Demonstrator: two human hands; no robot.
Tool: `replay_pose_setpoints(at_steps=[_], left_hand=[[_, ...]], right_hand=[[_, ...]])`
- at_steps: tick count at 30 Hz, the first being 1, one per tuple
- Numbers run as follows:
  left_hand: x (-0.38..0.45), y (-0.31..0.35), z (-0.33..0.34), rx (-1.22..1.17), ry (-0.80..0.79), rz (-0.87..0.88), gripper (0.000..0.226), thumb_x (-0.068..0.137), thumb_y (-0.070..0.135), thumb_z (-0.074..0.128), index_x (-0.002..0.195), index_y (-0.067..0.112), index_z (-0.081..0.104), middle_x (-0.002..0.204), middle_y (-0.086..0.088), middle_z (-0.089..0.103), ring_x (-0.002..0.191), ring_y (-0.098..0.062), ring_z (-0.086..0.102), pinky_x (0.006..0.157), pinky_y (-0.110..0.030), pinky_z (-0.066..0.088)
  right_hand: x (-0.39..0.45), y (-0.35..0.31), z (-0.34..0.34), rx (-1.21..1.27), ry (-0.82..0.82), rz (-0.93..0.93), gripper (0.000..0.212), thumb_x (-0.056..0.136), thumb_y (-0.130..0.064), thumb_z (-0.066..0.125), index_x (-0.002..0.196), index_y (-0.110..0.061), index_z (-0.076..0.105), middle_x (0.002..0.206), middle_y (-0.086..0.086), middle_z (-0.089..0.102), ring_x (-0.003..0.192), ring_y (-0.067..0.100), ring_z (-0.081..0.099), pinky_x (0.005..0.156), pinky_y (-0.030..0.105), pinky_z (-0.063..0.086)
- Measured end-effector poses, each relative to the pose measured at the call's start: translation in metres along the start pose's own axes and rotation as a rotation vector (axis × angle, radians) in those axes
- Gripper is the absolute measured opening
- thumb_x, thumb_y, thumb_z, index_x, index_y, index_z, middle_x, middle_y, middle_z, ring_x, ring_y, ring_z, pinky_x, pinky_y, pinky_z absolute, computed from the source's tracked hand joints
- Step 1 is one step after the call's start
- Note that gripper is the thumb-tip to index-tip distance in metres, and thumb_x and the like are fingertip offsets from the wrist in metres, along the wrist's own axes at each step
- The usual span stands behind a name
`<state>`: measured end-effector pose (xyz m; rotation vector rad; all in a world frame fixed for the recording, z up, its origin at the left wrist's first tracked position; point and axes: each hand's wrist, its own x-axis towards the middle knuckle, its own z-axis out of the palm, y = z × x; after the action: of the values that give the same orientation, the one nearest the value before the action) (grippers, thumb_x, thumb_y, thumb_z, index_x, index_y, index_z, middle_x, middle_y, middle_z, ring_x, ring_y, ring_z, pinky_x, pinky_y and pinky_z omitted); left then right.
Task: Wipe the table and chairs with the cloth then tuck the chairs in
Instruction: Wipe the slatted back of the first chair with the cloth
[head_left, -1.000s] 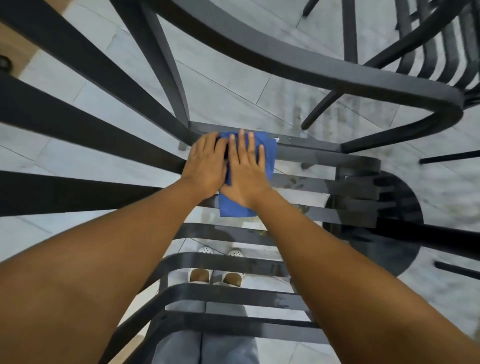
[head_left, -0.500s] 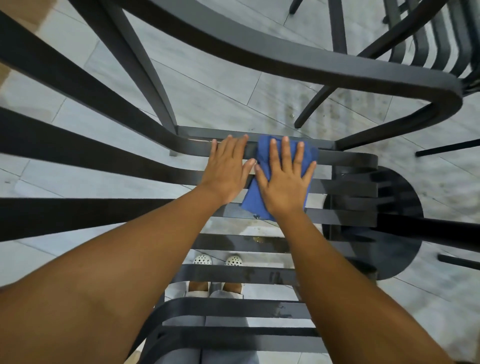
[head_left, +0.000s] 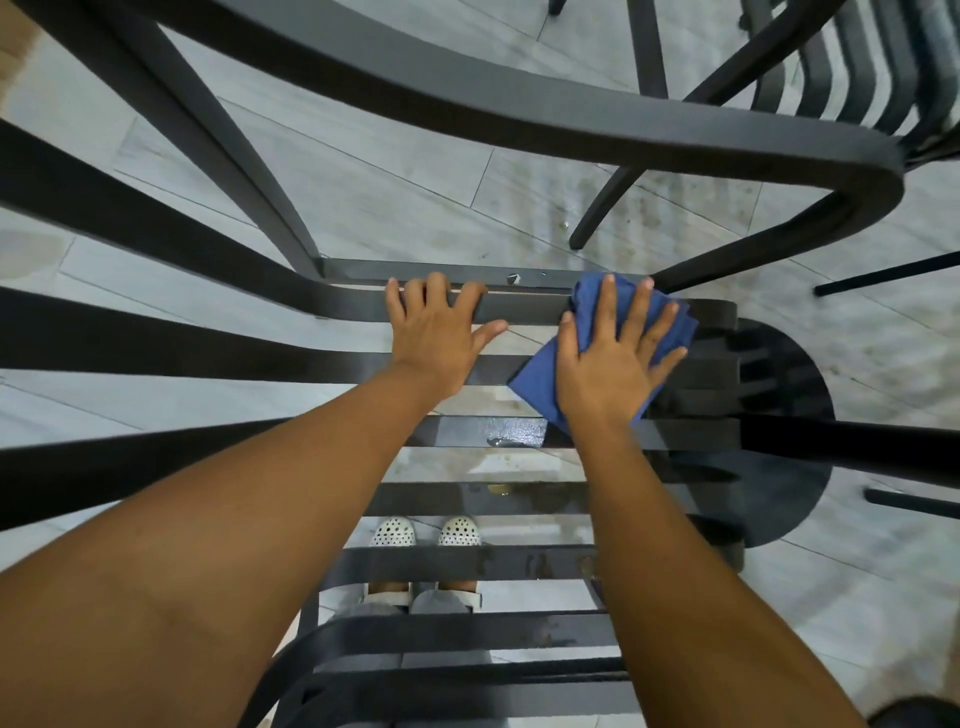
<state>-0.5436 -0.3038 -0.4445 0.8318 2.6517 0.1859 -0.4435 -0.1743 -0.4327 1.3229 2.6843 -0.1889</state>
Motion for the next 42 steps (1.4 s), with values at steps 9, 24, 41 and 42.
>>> replay_pose_setpoints(at_steps=[9,24,41,42], left_hand=[[-0.001,0.002,0.009,-0.1,0.094,0.026,0.065,0.082,0.062,0.033,0.106,0.01,0.063,0.094,-0.021,0.054,0.094,-0.04,0.052,0.106,-0.06,0.021],[0.008,0.051,0.008,-0.126,0.029,0.123,0.047,0.098,0.042,0.035,0.143,0.029,0.03,0.124,-0.007,0.038,0.122,-0.026,0.032,0.113,-0.044,-0.006],[-0.038,-0.005,0.014,-0.196,0.145,0.265,0.056,0.086,0.05,0.043,0.128,0.013,0.05,0.12,-0.018,0.047,0.114,-0.031,0.037,0.099,-0.046,0.027],[-0.046,-0.015,0.015,-0.179,0.131,0.266,0.055,0.087,0.052,0.043,0.126,0.013,0.051,0.118,-0.017,0.048,0.112,-0.03,0.037,0.097,-0.043,0.026]], right_hand=[[-0.007,-0.005,0.008,-0.022,-0.028,-0.216,0.062,0.094,-0.058,0.023,0.15,-0.036,0.008,0.159,0.002,0.003,0.145,0.033,-0.006,0.112,0.057,-0.003],[0.017,0.041,-0.009,-0.083,-0.036,-0.103,0.061,0.096,-0.055,0.027,0.149,-0.037,0.002,0.159,0.0,-0.005,0.145,0.03,-0.01,0.113,0.054,-0.005],[-0.035,0.048,-0.032,0.452,0.071,-0.126,0.045,0.088,-0.003,0.041,0.13,-0.008,0.056,0.142,0.016,0.045,0.13,0.04,0.04,0.108,0.051,0.035],[-0.036,0.048,-0.039,0.45,0.059,-0.129,0.045,0.089,-0.006,0.041,0.132,-0.01,0.053,0.144,0.014,0.043,0.129,0.039,0.039,0.109,0.05,0.034]])
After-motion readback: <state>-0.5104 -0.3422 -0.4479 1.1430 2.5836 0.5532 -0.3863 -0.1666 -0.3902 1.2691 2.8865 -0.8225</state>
